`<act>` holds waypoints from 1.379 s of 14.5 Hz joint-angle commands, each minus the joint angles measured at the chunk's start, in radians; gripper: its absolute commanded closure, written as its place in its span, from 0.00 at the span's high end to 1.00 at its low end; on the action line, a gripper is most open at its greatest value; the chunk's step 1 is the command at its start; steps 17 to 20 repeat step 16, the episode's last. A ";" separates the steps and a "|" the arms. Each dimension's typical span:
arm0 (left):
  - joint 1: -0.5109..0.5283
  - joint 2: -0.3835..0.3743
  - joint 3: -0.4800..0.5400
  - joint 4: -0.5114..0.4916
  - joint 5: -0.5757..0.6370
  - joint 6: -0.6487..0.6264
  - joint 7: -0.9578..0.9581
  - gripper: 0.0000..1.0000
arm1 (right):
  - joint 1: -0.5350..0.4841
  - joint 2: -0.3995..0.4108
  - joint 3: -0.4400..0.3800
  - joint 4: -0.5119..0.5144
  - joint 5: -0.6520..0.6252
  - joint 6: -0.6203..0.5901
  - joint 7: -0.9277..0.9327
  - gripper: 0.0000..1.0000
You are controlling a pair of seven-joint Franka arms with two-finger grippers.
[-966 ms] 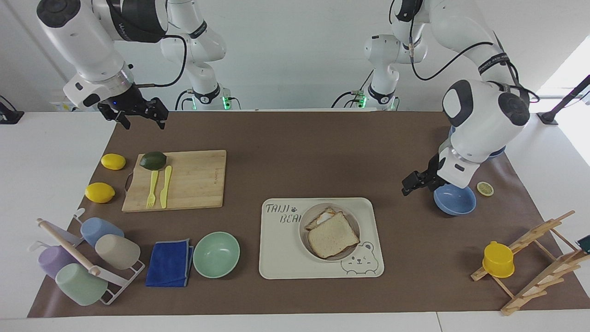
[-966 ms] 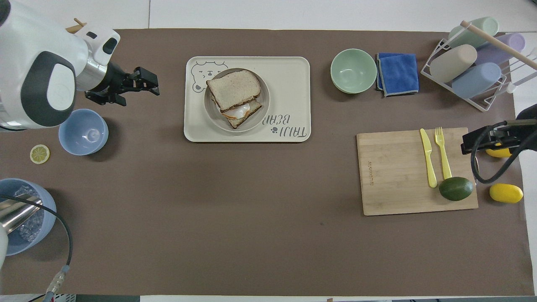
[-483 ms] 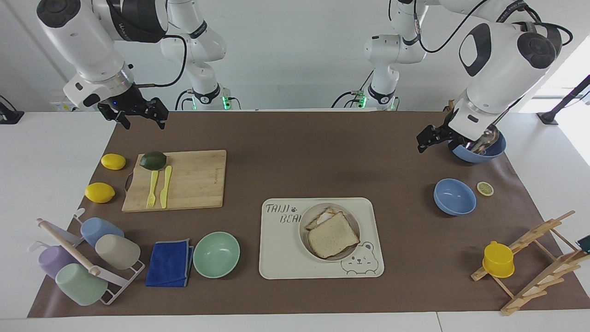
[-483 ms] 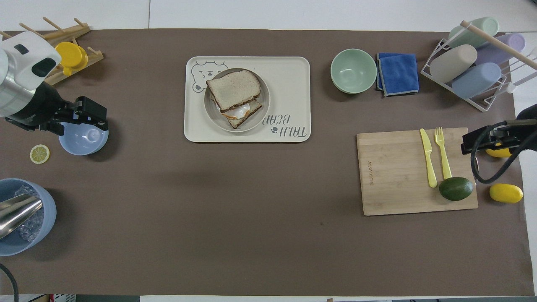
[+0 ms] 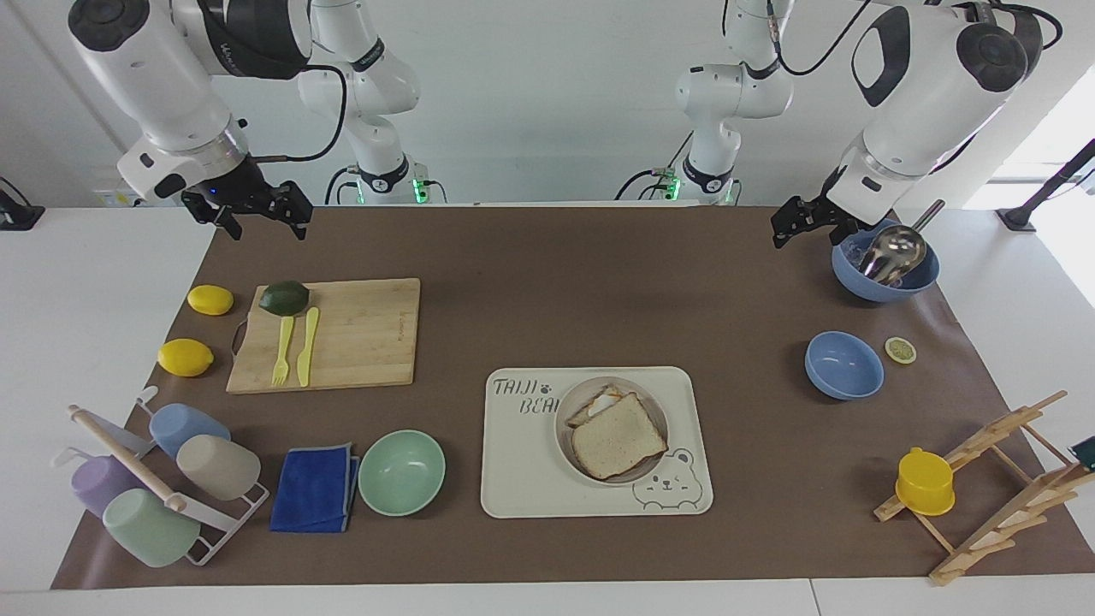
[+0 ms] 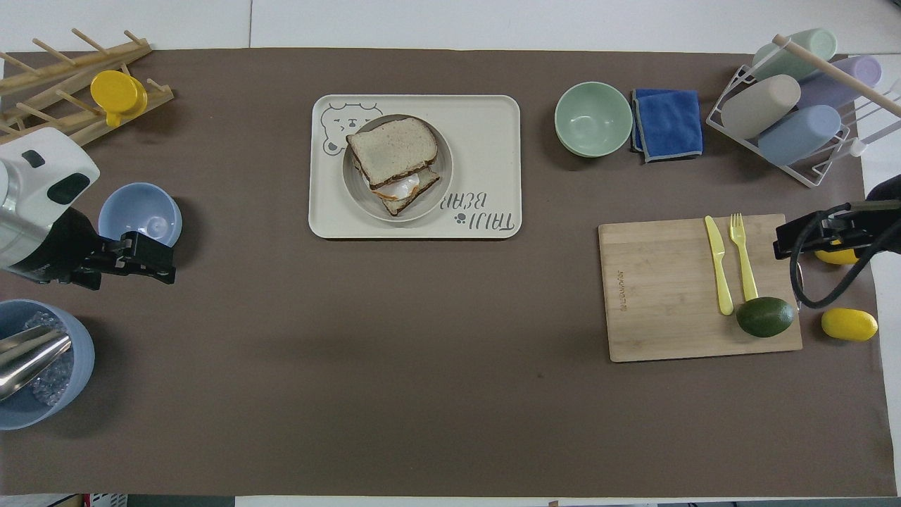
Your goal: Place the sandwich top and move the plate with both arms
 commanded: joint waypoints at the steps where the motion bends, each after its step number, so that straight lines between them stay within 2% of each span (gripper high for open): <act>1: -0.002 0.016 0.000 0.056 0.019 0.008 0.013 1.00 | -0.002 -0.015 0.001 -0.014 0.012 0.004 0.017 1.00; 20: 0.007 0.015 -0.008 0.070 0.019 0.005 0.014 1.00 | -0.002 -0.015 0.001 -0.015 0.012 0.004 0.017 1.00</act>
